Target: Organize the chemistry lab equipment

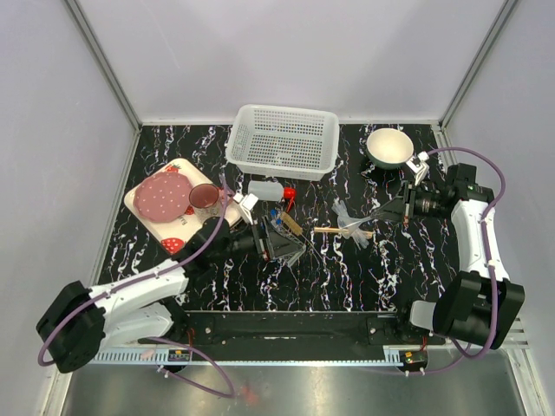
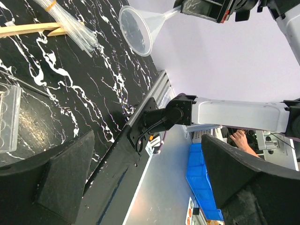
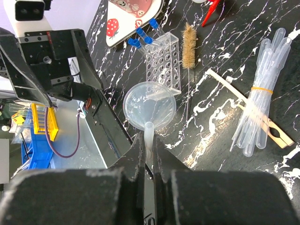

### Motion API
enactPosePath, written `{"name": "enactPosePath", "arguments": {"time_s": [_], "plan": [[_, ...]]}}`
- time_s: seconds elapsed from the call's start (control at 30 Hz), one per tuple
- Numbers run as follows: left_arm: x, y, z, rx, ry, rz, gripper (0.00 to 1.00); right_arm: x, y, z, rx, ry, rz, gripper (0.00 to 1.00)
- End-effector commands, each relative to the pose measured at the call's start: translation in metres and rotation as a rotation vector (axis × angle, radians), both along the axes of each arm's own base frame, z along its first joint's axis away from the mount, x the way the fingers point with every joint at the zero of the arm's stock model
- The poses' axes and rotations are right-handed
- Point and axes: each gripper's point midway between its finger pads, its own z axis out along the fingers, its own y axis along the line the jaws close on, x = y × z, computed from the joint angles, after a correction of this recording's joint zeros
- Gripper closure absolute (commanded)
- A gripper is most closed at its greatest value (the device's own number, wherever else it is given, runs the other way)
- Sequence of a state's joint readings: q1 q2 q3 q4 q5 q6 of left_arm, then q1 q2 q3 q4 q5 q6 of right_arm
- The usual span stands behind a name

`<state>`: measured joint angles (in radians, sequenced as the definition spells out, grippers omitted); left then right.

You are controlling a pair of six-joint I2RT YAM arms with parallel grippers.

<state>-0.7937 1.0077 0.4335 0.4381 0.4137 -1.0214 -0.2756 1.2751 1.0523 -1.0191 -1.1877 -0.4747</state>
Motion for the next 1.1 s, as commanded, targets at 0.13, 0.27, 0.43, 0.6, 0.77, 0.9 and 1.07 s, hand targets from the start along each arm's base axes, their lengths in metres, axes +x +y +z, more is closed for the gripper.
{"name": "enactPosePath", "arguments": {"time_s": [0.13, 0.27, 0.43, 0.6, 0.77, 0.9, 1.07], "plan": [[0.008, -0.03, 0.04, -0.103, -0.088, -0.018, 0.01, -0.002, 0.007, 0.013, 0.045, -0.055, 0.033, 0.95], [0.01, -0.037, 0.03, -0.093, -0.058, -0.02, 0.01, -0.003, 0.008, 0.013, 0.048, -0.059, 0.035, 0.95], [0.011, -0.043, 0.029, -0.122, -0.038, -0.024, 0.01, -0.003, 0.008, 0.013, 0.054, -0.057, 0.037, 0.94], [0.013, -0.05, 0.026, -0.125, -0.032, -0.031, 0.01, -0.002, 0.008, 0.013, 0.056, -0.056, 0.038, 0.94], [0.014, -0.057, 0.022, -0.112, -0.026, -0.046, 0.01, -0.002, 0.009, 0.014, 0.059, -0.057, 0.041, 0.94], [0.016, -0.061, 0.02, -0.102, -0.024, -0.048, 0.01, -0.003, 0.009, 0.014, 0.061, -0.056, 0.043, 0.94], [0.02, -0.068, 0.018, -0.099, -0.02, -0.055, 0.01, -0.003, 0.009, 0.014, 0.061, -0.056, 0.045, 0.94]]}}
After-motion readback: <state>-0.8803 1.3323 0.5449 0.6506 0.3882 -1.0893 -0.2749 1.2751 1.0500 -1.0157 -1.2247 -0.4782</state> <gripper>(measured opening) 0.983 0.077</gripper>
